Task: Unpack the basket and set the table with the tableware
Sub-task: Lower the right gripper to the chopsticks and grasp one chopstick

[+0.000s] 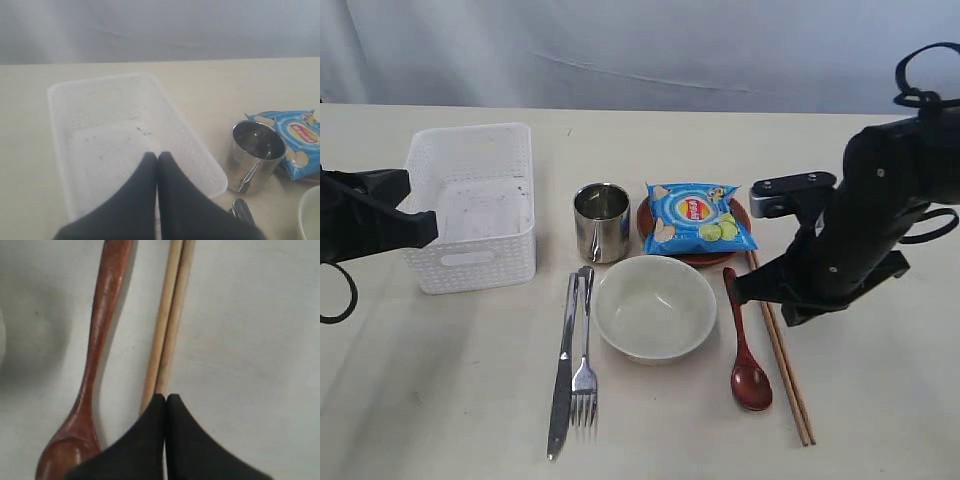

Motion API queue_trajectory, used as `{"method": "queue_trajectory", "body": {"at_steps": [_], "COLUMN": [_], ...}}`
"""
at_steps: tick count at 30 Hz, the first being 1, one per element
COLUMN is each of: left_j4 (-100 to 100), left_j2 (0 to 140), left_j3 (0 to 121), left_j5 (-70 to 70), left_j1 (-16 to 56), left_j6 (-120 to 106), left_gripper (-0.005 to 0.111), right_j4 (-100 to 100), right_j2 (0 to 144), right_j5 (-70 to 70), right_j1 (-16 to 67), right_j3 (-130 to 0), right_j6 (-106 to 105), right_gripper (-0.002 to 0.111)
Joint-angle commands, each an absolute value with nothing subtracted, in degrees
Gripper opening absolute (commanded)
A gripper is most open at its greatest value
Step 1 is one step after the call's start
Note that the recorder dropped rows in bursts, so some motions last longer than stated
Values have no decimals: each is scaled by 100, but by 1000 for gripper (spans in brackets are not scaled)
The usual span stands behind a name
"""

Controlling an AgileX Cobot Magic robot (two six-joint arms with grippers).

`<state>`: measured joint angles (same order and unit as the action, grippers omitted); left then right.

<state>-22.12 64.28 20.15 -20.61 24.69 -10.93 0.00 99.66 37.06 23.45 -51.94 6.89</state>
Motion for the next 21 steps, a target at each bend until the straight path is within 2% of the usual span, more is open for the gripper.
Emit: {"method": "queue_trajectory", "body": {"at_steps": [1,5,6,8,13,21], "left_j4": [-2278,-2278,-2278,-2278,-2278,-2278], "left_j2": [6399,6399,6399,6399,6399,6399], "left_j3": [1982,1982,1982,1982,1982,1982], "left_j5": [-2080,-2080,-2080,-2080,-2080,-2080], "left_j1": [2454,2454,2454,2454,2454,2454], "left_j6": [-1051,-1051,-1051,-1051,-1051,-1051], "left_gripper": [0,0,0,0,0,0], "right_j4": [39,39,0,-47,-231,-941], "right_j2": [10286,10382,10382,10372,10371,10371], "right_j5": [3584,3407,3349,3259,3132,3168], "right_j1": [2412,2412,2412,2412,2412,2412], "right_j3": [-5412,-5434,-5434,-5434,-5449,-5449], "right_j6": [608,723,779,891,993,1697], "right_gripper": [10,34,35,34,22,22]}}
